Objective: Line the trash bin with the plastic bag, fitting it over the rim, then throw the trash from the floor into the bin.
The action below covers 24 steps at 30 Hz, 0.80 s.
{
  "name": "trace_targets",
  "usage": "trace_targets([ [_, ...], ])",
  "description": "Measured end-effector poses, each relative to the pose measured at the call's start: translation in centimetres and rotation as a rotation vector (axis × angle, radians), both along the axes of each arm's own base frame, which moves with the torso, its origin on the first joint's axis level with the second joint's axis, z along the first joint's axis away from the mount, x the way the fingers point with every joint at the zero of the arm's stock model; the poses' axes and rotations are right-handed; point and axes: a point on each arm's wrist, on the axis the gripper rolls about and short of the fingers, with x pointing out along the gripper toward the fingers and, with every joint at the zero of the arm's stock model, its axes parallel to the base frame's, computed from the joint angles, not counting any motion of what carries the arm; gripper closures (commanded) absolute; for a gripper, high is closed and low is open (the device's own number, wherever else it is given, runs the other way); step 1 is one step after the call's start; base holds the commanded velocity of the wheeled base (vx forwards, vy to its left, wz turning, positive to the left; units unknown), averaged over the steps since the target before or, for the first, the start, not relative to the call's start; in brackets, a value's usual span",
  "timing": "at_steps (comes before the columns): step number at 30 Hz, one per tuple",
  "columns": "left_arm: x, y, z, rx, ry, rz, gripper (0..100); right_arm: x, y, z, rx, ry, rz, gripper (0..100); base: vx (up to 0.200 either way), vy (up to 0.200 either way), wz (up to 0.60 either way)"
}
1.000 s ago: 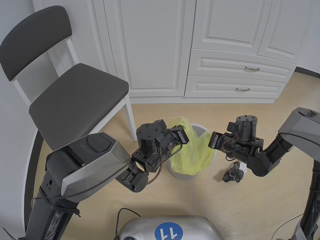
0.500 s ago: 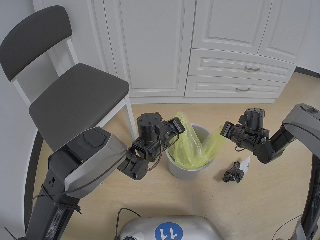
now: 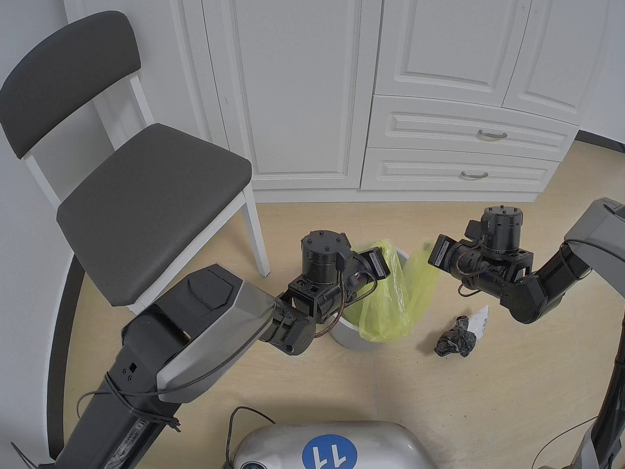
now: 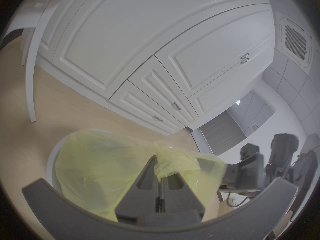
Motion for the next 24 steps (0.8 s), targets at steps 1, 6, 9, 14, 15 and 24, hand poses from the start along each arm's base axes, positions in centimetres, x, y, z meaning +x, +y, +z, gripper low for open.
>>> trace_targets([
  [1, 0.1, -0.1, -0.4, 0.006, 0.008, -0.001, 100, -0.1, 0.2, 0.0, 0.001, -0.001, 0.006, 100, 0.000, 0.000, 0.00],
  [6, 0.7, 0.0, -1.5, 0.018, 0.023, 0.000, 100, -0.1, 0.4, -0.1, 0.002, -0.003, 0.012, 100, 0.000, 0.000, 0.00],
  [9, 1.3, 0.2, -2.3, 0.021, 0.026, 0.001, 100, 0.0, 0.5, -0.3, 0.005, -0.002, 0.013, 100, 0.000, 0.000, 0.00],
  [14, 2.5, 1.1, -3.0, 0.019, 0.027, 0.025, 100, 0.6, 1.2, -0.6, 0.042, -0.003, 0.005, 100, 0.000, 0.000, 0.00],
  [15, 2.7, 1.3, -3.1, 0.020, 0.028, 0.030, 100, 0.8, 1.4, -0.7, 0.066, -0.007, -0.004, 100, 0.000, 0.000, 0.00],
  [24, 5.5, 5.3, -2.0, -0.003, 0.009, 0.124, 100, 3.8, 2.1, -1.7, 0.187, -0.045, -0.110, 100, 0.000, 0.000, 0.00],
])
